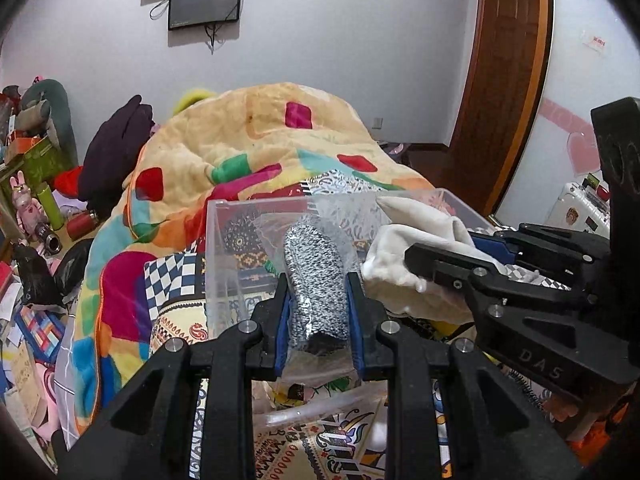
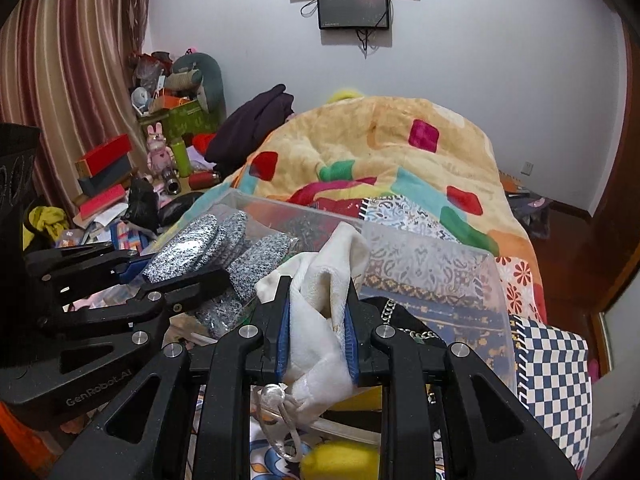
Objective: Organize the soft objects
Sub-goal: 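Lower the silver item into the box with the left tool while the right tool drops the white bag in, then grasp the yellow felt doll with the left tool while the right tool grasps the black-and-white hair tie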
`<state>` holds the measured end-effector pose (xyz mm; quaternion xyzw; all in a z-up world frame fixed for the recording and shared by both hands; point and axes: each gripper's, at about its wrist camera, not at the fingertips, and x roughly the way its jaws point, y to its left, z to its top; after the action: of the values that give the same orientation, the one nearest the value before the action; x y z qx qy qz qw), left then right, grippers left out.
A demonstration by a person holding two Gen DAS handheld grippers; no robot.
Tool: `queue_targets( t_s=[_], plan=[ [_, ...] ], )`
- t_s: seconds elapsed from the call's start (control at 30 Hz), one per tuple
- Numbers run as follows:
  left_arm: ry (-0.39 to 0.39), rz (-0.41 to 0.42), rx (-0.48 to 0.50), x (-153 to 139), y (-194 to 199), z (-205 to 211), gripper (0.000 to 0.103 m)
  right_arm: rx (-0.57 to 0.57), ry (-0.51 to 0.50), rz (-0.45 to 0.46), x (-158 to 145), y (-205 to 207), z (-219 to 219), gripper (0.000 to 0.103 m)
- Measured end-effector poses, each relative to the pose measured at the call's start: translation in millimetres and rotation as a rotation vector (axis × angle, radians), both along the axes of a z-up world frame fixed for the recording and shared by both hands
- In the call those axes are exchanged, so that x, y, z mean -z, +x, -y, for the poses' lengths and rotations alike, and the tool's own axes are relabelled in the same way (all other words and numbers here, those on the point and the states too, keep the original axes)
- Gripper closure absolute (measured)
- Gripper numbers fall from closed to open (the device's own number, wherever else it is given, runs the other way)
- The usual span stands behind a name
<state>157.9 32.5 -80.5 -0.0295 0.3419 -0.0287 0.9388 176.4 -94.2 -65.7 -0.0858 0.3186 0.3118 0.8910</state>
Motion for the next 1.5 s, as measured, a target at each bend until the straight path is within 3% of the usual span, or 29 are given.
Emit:
queue_targets(
  t_s=[0.13,0.2,0.27,0.5,0.57,0.73,0.97,1.13,1.5],
  plan=[
    [-0.024,-0.015,0.0,0,0,-2,0.079,0.002,-0.02,-0.002,-2,-1,-1,0.078],
    [-0.028,-0.018,0.0,-2,-2,-3,0.079,0.004,-0.021,-0.005,-3,-1,0,0.07],
    [-0.031,-0.015,0.001,-4,-5,-3,0.078,0.009,-0.018,0.003,-6,-2,1,0.055],
    [-0.039,0.038,0.009,-24,-24,-1,0.066,0.02,-0.009,0.058,-22,-14,10,0.048],
    [-0.039,0.06,0.012,-32,-31,1,0.06,0.029,0.01,0.079,-30,-19,17,0.041],
    [-0.044,0.122,0.018,-52,-50,6,0.047,0.036,0.049,0.119,-50,-32,32,0.039],
    [-0.031,0.169,0.03,-65,-73,17,0.026,0.06,0.091,0.158,-63,-50,57,0.029],
    [-0.031,0.153,0.027,-57,-80,25,0.014,0.088,0.08,0.138,-51,-59,72,0.024],
    [-0.039,-0.008,0.056,-6,-78,44,0.013,0.118,0.01,-0.045,10,-64,96,0.024]
  ],
)
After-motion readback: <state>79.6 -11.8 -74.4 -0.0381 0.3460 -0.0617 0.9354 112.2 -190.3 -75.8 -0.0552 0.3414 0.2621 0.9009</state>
